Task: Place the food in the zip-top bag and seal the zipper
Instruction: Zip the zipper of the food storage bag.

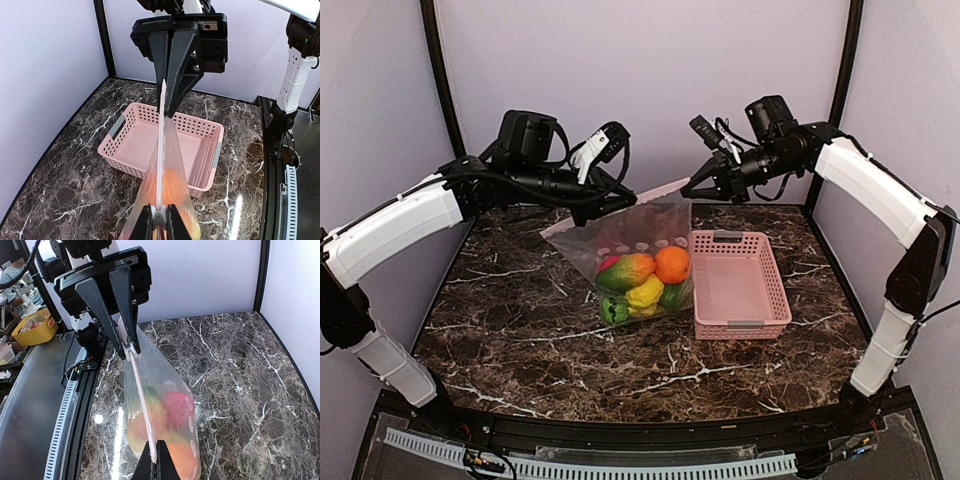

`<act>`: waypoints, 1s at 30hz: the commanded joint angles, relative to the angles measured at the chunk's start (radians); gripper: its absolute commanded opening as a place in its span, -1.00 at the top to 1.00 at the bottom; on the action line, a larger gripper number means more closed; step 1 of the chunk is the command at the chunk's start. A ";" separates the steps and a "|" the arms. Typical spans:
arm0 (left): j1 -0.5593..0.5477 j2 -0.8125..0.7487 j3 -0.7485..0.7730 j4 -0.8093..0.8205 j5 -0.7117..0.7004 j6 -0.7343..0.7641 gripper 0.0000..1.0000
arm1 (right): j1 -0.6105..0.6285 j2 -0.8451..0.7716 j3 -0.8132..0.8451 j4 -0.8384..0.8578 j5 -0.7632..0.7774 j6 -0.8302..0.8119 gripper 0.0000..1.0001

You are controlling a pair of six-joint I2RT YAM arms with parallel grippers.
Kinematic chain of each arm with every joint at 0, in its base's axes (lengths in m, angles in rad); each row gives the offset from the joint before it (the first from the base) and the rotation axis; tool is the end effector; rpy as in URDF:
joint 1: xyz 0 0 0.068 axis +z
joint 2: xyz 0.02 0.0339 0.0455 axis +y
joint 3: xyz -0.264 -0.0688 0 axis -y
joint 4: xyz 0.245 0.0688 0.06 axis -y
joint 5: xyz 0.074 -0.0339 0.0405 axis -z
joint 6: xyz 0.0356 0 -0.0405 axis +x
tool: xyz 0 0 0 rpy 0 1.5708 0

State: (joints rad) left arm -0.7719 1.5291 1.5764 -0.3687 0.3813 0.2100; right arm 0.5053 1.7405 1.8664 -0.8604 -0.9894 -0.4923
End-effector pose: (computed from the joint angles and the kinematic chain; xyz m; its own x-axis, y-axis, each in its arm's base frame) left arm 0.2433 -0.2553 0.4150 -0.0337 0.3028 -0.9525 0.9278 0.3637 0.0828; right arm 0.3090 0.2049 0.4013 -0.1346 -0.3711 -0.9188 -0.9897 0.0056 0.1428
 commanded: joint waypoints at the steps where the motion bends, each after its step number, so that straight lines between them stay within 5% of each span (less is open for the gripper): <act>1: 0.027 -0.095 -0.057 -0.087 -0.030 -0.002 0.99 | -0.052 -0.050 -0.011 0.046 0.003 0.011 1.00; 30: 0.087 -0.373 -0.421 -0.058 -0.094 -0.081 0.99 | -0.097 0.002 -0.062 0.096 -0.006 0.029 1.00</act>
State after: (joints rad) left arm -0.7010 1.1965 1.1900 -0.3603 0.3172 0.1410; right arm 0.4473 1.7390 1.7996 -0.8112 -0.9993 -0.4797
